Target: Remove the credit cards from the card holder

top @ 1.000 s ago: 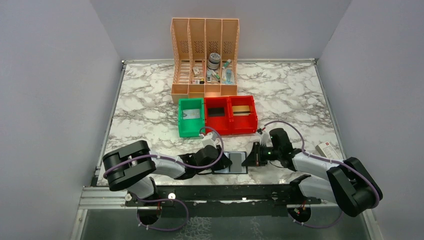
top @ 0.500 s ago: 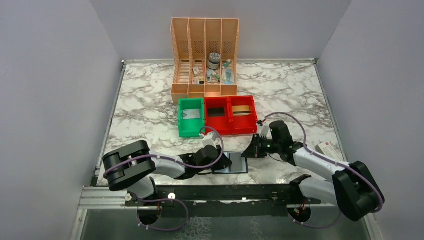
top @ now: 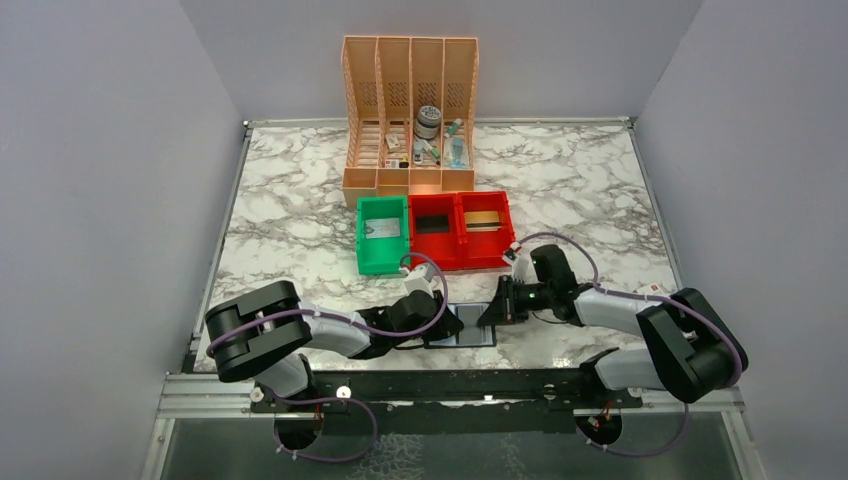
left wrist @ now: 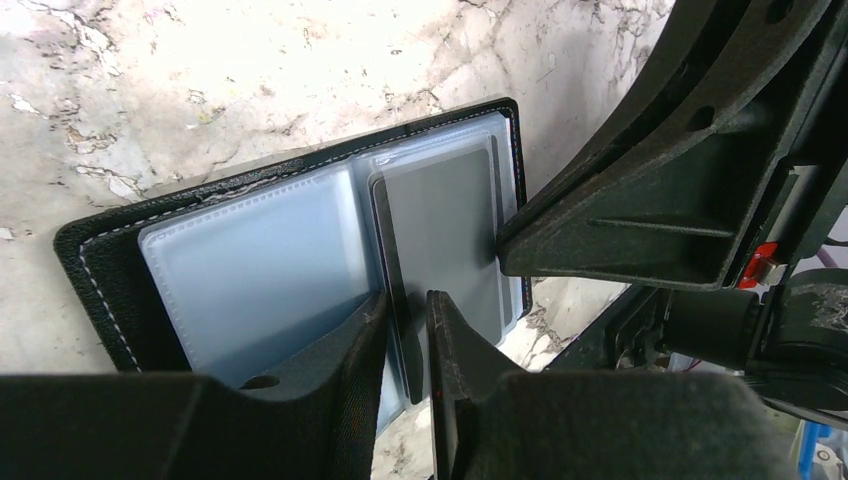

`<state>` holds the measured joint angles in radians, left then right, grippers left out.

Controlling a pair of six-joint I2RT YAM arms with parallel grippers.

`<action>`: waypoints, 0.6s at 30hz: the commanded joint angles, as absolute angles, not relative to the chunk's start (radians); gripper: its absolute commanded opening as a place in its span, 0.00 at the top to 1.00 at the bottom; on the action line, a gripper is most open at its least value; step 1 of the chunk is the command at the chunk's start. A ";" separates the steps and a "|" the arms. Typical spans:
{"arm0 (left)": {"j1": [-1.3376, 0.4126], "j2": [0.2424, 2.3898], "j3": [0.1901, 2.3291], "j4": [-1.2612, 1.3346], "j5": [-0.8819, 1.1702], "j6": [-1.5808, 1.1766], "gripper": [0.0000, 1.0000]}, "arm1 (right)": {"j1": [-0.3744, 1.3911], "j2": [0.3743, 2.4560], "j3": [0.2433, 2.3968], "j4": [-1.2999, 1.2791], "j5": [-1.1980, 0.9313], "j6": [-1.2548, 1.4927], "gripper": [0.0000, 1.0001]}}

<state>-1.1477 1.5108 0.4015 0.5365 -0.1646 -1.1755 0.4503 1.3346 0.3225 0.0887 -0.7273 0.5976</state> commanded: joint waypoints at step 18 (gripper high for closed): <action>-1.151 1.447 0.377 0.537 -0.158 -1.193 0.99 | 0.453 1.352 0.288 0.083 -0.564 0.619 0.89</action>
